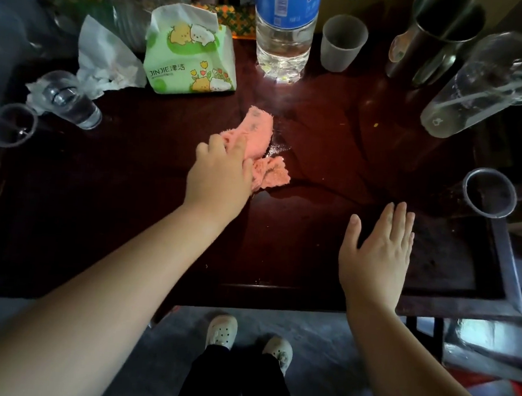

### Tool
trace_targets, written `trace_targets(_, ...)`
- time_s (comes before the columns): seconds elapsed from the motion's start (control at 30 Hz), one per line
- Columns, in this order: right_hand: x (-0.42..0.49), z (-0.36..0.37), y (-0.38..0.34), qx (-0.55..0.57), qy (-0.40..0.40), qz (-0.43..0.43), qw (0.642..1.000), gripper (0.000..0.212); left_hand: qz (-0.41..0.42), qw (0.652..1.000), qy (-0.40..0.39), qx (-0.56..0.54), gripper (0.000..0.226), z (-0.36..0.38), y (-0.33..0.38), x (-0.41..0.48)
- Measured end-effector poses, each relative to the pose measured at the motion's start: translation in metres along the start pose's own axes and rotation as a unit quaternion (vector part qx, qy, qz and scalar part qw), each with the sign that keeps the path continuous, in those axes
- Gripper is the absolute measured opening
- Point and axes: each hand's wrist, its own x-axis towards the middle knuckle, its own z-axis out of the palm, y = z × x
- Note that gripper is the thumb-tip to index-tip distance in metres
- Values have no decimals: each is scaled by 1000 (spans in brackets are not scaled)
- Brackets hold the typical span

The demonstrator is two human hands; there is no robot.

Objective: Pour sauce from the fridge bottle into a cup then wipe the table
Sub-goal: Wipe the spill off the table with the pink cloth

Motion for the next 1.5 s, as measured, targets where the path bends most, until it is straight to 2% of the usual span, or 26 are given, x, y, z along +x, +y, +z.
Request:
trace_targets(0.1, 0, 0, 0, -1, 1, 1, 1000, 71, 77, 996, 8, -34, 50, -7, -15, 15)
trace_targets(0.2, 0, 0, 1, -1, 3, 0, 1000, 71, 252, 967, 27, -20, 59, -6, -46, 43)
trace_targets(0.27, 0, 0, 1, 0, 2, 1, 1000, 70, 323, 946, -24, -16, 63, 5, -52, 52)
trace_targets(0.3, 0, 0, 1, 1, 2, 2, 1000, 70, 325, 943, -50, -42, 65, 12, -50, 51)
trace_targets(0.37, 0, 0, 1, 0, 1, 3, 1000, 70, 281, 951, -52, -115, 65, 24, -38, 42)
trace_targets(0.43, 0, 0, 1, 0, -1, 2, 1000, 70, 215, 963, -17, -162, 63, 33, -25, 28)
trace_targets(0.6, 0, 0, 0, 1, -3, 2, 1000, 70, 49, 978, 28, -202, 61, 38, 21, -1)
trace_targets(0.73, 0, 0, 0, -1, -1, 3, 1000, 69, -12, 981, 33, -192, 59, 42, 44, -4)
trace_targets(0.83, 0, -1, -1, -2, 0, 3, 1000, 68, -18, 983, 39, -177, 61, 43, 51, -3)
trace_targets(1.13, 1, 1, 1, 2, 5, 1, 1000, 67, 72, 987, 17, -140, 63, 44, 80, 16)
trace_targets(1.33, 0, 0, 0, 9, 6, 0, 1000, 66, 108, 988, -19, -112, 65, 30, 52, 9)
trace_targets(1.5, 1, 0, -1, 13, 12, 0, 1000, 65, -19, 993, 33, -108, 67, 24, -19, -45)
